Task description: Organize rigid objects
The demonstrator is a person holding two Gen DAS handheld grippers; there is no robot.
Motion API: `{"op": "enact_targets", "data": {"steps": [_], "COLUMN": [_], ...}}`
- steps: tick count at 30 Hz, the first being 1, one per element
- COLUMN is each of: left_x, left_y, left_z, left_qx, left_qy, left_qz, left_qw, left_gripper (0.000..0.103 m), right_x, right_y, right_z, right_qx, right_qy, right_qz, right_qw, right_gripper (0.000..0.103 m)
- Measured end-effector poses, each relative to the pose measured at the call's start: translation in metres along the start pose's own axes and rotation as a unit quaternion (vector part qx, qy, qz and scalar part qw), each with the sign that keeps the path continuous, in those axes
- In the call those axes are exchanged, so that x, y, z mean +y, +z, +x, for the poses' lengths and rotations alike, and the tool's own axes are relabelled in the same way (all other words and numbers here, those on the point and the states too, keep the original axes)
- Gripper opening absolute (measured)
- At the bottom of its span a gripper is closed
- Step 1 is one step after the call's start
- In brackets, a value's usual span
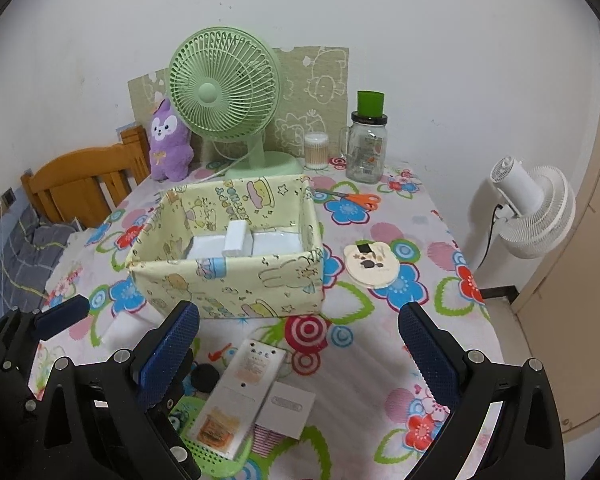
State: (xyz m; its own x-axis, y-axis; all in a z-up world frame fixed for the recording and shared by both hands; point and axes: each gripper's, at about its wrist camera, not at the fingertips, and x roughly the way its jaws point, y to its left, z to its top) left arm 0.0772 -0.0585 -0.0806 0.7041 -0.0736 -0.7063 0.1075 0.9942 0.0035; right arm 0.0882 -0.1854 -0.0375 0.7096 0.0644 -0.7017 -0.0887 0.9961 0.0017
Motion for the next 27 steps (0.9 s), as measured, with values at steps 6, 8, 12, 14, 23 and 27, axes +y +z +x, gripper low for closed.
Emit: {"op": "enact_targets", "data": {"steps": [6,8,12,14,23,27], "left_x": [-0.008,-0.010,-0.014,-0.017,-0.024,-0.027], "left_y": [-0.014,-0.019,-0.029,-0.034,-0.047,-0.053], "left_z": [0.007,0.010,0.019,0.023,0.035,0.042], "left_qx": [0.012,0.018,0.031,0.037,0.056,0.067], "left_qy": [-0.002,-0.004,-0.009,-0.008,-0.007,-0.009], "left_qz": [0.005,0.007,0.010,0.015,0.029,0.033], "left_qw": [0.9999,0.9998,0.9994,0.9992,0.9980,0.9972], "left_gripper": [0.102,0.102,0.102,0.101,0.101,0.099], "right_x": [-0.006,-0.007,-0.010,-0.011,-0.016,-0.017], "right_y": [-0.011,-0.016,-0.027,-0.031,-0.050,-0.058], "right_z": [-0.001,0.000,0.005,0.009,0.023,0.029], "right_qx": [0.003,0.006,0.015,0.020,0.044,0.055], "right_qy": [0.001,-0.002,-0.005,-0.006,-0.006,-0.010], "right_qz": [0.002,0.001,0.000,0.002,0.017,0.017], "right_qw": [1.000,1.000,1.000,1.000,0.999,0.998], "right_gripper": [0.101,0.101,0.101,0.101,0.101,0.101]}}
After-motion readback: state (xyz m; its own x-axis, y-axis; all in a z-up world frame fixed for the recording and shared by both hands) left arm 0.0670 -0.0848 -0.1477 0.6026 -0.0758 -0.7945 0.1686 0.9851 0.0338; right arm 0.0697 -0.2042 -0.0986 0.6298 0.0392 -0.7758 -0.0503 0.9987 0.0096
